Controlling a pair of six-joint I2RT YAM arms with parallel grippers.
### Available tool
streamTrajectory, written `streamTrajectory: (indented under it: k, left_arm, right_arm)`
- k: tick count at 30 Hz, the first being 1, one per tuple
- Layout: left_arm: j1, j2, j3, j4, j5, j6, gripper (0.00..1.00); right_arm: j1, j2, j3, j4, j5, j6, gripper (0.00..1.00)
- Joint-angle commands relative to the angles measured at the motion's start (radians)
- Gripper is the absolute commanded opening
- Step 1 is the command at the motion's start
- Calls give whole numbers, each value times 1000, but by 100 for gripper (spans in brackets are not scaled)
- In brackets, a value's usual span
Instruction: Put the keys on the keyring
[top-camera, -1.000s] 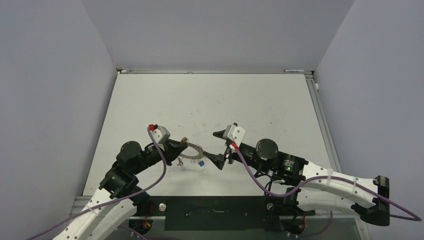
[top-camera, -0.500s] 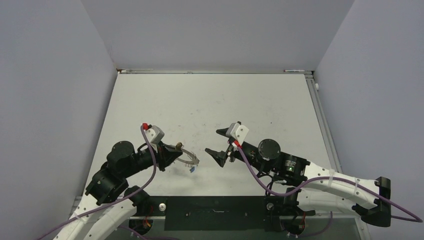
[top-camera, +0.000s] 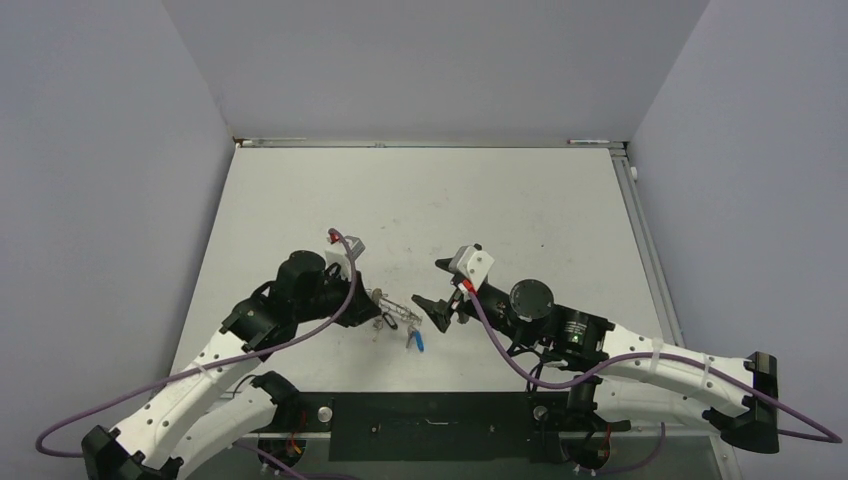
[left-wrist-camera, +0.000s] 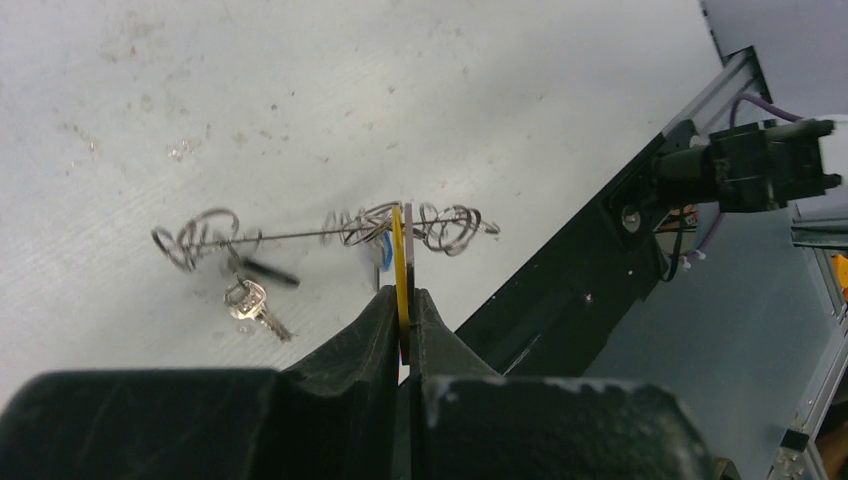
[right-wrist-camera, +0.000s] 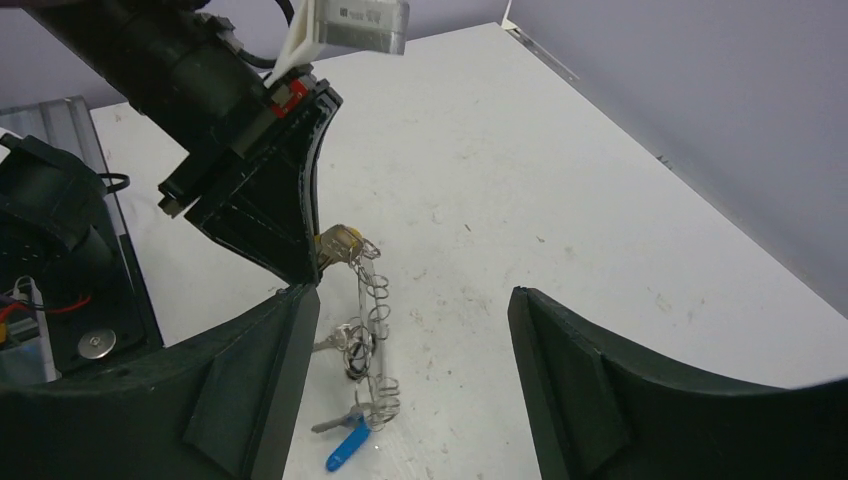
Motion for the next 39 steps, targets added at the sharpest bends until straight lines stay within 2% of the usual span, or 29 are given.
streamTrajectory:
  k: [1,12,21,28,34,39]
  left_arm:
    - [-7,39,-19,97,-60,-83,0]
    - [-9,226,28,163,-115,-65,0]
    - [9,404,193,156,-151,-19,0]
    - [18,482,307,149,-156,-4,0]
    - [18,468,326,110,-148,-1,0]
    - [15,345,273,76,-118,-18,0]
  right_arm:
    - [-11,-30,-10,24,44,9,71]
    - [-20,-48,-35,26,71,1,71]
    - [-30,-36,-52,58,85,0,71]
    - [-41,-50,-53,59,106,5,71]
    - [-46,-54,-55,56,141,8,70]
    - [-75,-30,-84,98,323,80,68]
